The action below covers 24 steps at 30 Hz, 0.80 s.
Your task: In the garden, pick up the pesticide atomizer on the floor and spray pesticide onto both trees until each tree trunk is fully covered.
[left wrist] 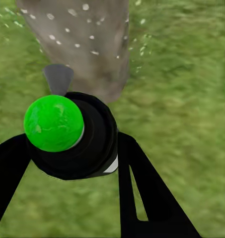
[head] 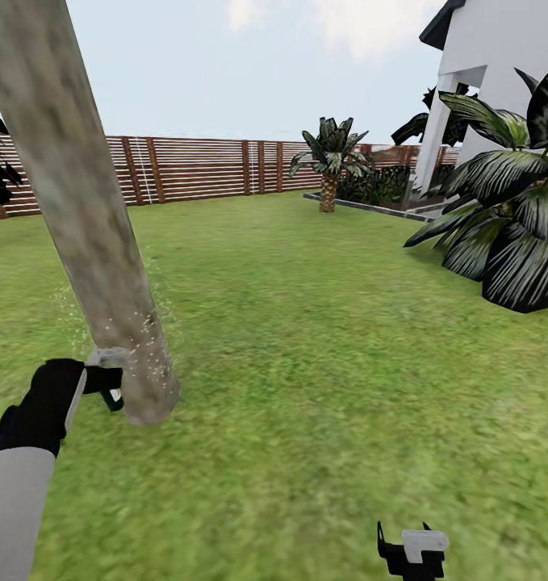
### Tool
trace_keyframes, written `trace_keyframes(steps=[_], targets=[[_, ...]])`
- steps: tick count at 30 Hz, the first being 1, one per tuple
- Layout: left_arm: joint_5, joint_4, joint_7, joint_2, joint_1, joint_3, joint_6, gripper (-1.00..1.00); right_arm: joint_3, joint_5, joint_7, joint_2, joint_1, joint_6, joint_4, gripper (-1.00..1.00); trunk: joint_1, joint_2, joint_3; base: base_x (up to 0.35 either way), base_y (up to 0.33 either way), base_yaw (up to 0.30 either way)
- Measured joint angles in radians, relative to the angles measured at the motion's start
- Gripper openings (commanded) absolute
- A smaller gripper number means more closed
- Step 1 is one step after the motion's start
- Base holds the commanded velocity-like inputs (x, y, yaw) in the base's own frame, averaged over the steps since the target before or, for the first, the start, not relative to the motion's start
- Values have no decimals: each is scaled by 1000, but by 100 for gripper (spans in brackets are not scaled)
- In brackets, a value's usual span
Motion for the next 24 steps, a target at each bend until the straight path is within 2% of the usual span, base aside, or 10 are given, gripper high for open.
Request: trace_keyframes(steps=[1, 3, 4, 9, 11, 15, 17, 20, 23, 24], targets=[[-10, 0, -1, 19, -7, 4, 3, -100, 0, 0, 0, 0, 0, 0, 0, 100, 0, 0, 0, 0, 0, 0], [-17, 2, -1, 94, -2, 4, 4, -100, 1, 0, 0, 0, 0, 0, 0, 100, 0, 0, 0, 0, 0, 0], [-4, 0, -1, 99, 2, -2, 6, -100, 1, 0, 0, 1, 0, 0, 0, 100, 0, 0, 0, 0, 0, 0], [6, -3, 0, 29, -11, -15, 13, -100, 1, 0, 0, 1, 0, 0, 0, 100, 0, 0, 0, 0, 0, 0], [3, -4, 0, 16, -26, -18, 19, -100, 0, 0, 0, 0, 0, 0, 0, 100, 0, 0, 0, 0, 0, 0], [-17, -2, 1, 40, -28, -12, 52, -100, 1, 0, 0, 0, 0, 1, 0, 100, 0, 0, 0, 0, 0, 0], [-22, -2, 1, 83, -26, -11, 55, -100, 0, 0, 0, 0, 0, 1, 0, 100, 0, 0, 0, 0, 0, 0], [-5, -3, 1, 92, -22, -19, 57, -100, 1, 0, 0, 1, 0, 1, 0, 100, 0, 0, 0, 0, 0, 0], [14, -5, 2, 11, -38, -47, 61, -100, 1, 0, 0, 1, 0, 1, 0, 100, 0, 0, 0, 0, 0, 0], [6, -5, 2, 0, -50, -50, 62, -100, 0, 0, 0, 1, 0, 1, 0, 100, 0, 0, 0, 0, 0, 0]])
